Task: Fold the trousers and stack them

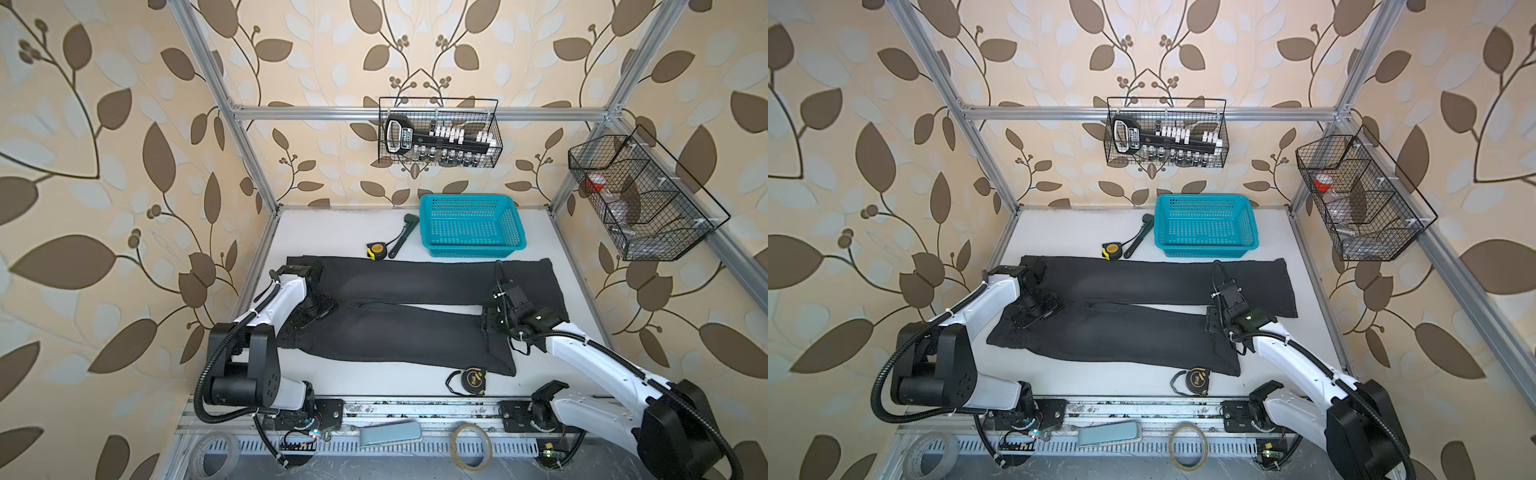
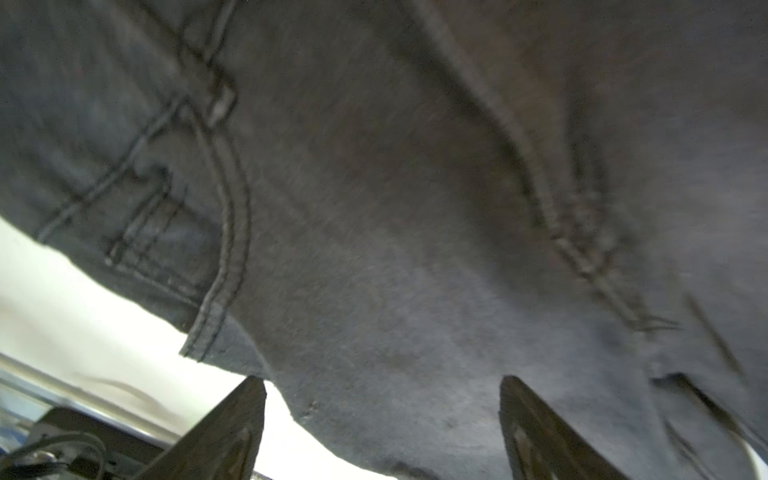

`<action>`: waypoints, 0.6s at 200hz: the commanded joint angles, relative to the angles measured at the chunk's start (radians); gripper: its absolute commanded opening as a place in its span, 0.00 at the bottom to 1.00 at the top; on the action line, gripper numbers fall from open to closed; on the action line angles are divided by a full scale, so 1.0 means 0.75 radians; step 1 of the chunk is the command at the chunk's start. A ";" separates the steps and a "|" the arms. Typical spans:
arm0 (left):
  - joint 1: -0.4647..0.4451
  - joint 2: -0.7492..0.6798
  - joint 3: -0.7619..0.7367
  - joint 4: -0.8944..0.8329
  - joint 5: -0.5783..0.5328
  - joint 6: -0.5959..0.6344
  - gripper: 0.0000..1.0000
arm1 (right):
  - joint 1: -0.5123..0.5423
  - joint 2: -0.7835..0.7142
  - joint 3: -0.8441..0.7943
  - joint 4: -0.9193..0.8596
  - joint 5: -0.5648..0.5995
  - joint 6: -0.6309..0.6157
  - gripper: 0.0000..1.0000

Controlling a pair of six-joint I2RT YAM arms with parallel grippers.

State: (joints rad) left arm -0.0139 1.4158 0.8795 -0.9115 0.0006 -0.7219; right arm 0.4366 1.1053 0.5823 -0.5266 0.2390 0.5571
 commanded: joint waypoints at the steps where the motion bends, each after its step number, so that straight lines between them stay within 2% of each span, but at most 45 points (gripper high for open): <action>1: -0.007 -0.032 -0.066 0.055 0.008 -0.087 0.89 | -0.005 0.050 -0.038 0.080 0.066 -0.010 0.68; 24: -0.007 -0.011 -0.107 0.080 -0.006 -0.087 0.89 | -0.086 0.120 -0.056 0.174 0.000 -0.065 0.65; 43: -0.007 0.002 -0.127 0.106 -0.022 -0.078 0.89 | -0.184 0.147 -0.093 0.280 -0.139 -0.082 0.62; 63: -0.007 0.020 -0.137 0.120 -0.029 -0.074 0.89 | -0.237 0.183 -0.112 0.332 -0.199 -0.089 0.48; 95: -0.007 0.072 -0.144 0.139 -0.037 -0.074 0.89 | -0.284 0.098 -0.104 0.320 -0.214 -0.094 0.25; 120: -0.007 0.098 -0.148 0.154 -0.033 -0.075 0.89 | -0.359 -0.014 -0.111 0.251 -0.192 -0.085 0.17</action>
State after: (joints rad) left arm -0.0139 1.4738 0.7811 -0.8001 -0.0040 -0.7639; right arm 0.2111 1.1706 0.5137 -0.3138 0.0937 0.4934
